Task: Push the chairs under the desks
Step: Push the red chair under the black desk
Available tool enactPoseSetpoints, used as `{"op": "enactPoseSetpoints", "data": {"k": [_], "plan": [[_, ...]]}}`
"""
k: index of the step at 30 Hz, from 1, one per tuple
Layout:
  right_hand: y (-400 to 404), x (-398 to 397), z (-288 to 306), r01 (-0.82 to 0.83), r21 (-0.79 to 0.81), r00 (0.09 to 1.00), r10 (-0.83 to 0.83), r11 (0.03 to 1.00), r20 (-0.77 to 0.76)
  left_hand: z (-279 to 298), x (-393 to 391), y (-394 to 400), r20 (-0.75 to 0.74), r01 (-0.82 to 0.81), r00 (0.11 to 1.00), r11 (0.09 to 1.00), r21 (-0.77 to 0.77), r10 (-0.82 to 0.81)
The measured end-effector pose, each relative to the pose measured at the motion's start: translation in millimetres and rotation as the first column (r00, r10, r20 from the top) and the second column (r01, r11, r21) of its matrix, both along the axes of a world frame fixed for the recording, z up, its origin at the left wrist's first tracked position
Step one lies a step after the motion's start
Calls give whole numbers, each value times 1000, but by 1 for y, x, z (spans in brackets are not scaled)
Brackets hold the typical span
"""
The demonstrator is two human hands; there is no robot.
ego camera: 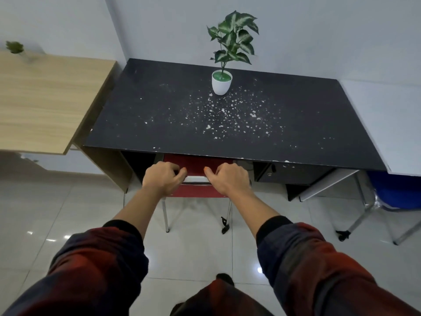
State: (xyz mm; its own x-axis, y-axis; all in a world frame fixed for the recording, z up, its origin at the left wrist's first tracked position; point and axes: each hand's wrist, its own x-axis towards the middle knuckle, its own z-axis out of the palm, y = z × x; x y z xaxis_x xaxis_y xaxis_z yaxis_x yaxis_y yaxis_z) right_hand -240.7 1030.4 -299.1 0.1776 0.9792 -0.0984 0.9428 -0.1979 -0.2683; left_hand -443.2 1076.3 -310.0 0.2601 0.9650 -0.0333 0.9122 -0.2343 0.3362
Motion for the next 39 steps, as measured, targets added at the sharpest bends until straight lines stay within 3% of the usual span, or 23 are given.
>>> {"op": "enactPoseSetpoints", "data": {"k": [6,16,23,29,33,39], "plan": [[-1,-21,-4,22,-29,1000,-22,999,5,-1,-19,4,-16,13,1000,1000,5,-13],[12,10,-5,-49,51,998,48,997,31,3,13,2,-30,-124,992,992,-32,123],[37,18,9,-12,75,1000,11,997,10,11,17,32,-1,-37,999,999,-1,37],[49,-48,5,30,42,1000,-30,999,-2,5,-37,69,-29,-12,999,1000,26,13],[53,-40,3,24,38,999,-25,999,34,-3,-29,67,-30,-84,996,994,76,87],[47,-19,-4,-5,65,1000,3,998,20,-4,-8,52,-14,-138,990,990,23,138]]}}
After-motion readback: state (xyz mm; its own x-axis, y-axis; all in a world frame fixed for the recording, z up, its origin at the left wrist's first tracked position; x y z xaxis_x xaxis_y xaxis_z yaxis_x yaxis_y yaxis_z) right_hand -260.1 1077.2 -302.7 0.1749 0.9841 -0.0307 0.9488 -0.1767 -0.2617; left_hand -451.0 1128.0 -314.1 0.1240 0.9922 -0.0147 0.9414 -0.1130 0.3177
